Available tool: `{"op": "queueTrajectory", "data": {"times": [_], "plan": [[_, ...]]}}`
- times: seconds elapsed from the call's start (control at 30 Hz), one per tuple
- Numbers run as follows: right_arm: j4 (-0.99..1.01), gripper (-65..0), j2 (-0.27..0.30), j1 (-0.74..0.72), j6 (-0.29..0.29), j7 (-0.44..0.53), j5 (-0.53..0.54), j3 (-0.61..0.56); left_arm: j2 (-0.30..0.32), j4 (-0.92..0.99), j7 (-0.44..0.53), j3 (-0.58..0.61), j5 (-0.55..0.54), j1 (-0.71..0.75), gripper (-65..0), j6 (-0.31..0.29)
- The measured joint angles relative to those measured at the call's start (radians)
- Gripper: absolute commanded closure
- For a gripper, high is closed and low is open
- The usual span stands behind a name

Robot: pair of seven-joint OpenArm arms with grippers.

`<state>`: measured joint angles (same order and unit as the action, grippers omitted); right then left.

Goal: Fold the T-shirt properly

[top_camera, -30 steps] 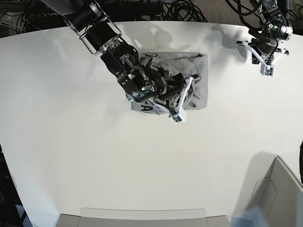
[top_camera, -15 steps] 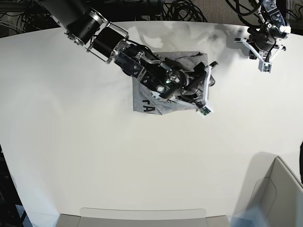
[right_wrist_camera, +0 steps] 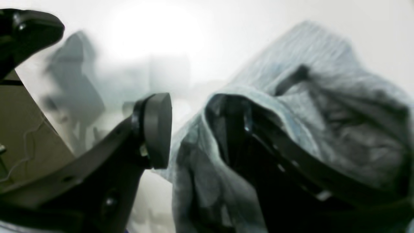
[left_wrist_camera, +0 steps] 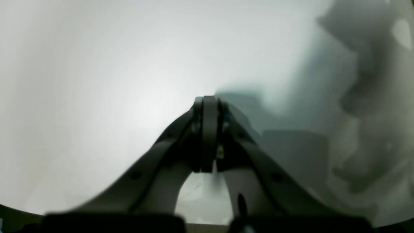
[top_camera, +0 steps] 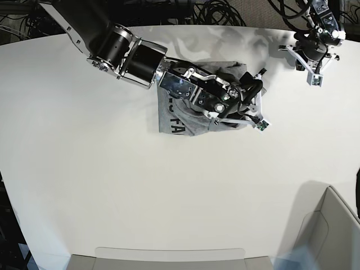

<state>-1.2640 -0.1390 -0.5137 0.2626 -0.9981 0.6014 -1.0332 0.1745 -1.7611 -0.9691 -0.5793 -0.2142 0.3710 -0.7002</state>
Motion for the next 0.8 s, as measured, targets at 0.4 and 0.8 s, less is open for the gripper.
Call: {"op": "queueTrajectory", "data": {"times": [0.4, 0.8], "plan": [[-0.103, -15.6, 0.001, -0.007, -0.061, -0.007, 0.021, 0.002, -0.003, 0.0, -0.002, 0.0, 0.0, 0.0, 0.0, 0.0], [-0.453, 0.0, 0.027, 0.001, 0.031, -0.185, 0.136, 0.306, -0.005, 0.0, -0.001, 0.0, -0.004, 0.003, 0.0, 0.0]]}}
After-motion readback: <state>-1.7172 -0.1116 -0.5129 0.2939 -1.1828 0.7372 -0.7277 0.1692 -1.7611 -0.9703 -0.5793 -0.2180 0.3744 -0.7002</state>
